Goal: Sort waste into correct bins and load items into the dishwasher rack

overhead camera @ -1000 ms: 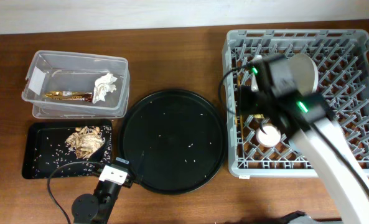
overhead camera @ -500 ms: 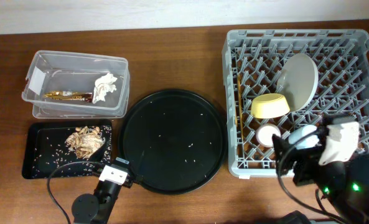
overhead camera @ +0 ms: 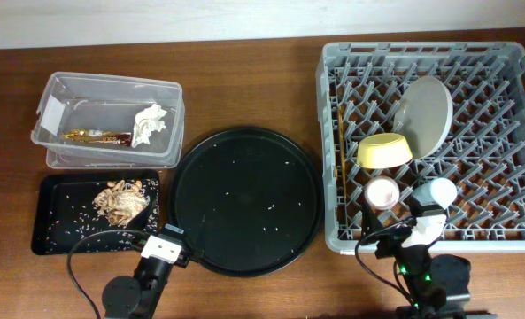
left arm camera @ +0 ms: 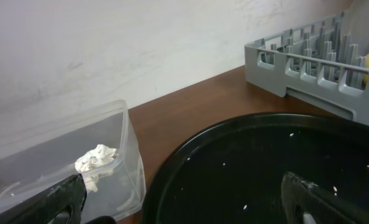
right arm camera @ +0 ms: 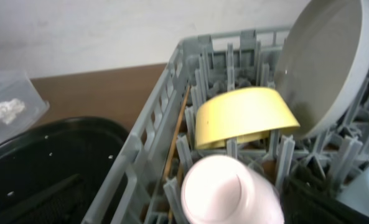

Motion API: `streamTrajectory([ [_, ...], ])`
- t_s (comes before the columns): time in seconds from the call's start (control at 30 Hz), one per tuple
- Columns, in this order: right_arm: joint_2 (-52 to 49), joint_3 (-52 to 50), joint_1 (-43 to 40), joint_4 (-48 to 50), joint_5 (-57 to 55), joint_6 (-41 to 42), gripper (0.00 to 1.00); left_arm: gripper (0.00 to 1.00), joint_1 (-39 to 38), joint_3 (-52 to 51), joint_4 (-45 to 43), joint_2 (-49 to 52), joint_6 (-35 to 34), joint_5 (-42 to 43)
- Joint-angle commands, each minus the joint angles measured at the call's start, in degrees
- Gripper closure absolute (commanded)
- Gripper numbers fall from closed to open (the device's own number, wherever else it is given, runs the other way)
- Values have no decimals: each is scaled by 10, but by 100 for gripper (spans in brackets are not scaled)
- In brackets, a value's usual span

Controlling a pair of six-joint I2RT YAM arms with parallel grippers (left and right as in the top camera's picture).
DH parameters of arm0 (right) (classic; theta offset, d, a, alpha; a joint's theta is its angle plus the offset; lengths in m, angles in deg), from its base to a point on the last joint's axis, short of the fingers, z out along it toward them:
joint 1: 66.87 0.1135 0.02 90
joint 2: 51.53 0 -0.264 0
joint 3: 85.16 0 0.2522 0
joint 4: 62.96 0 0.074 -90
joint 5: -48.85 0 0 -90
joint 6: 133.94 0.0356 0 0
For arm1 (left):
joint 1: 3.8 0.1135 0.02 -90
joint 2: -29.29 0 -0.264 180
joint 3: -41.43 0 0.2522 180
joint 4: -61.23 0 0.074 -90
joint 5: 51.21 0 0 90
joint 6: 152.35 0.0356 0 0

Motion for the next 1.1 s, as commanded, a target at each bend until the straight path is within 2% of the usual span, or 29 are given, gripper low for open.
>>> streamTrajectory([
  [0.0,5,-26,-4,60,9,-2,1,1,3,-2,1,-3,7,5],
  [0.07,5,-54,-4,124,10,-2,1,1,3,-2,1,-3,7,5],
  [1.07,4,-54,-4,125,9,-2,1,1,3,-2,1,-3,7,5],
])
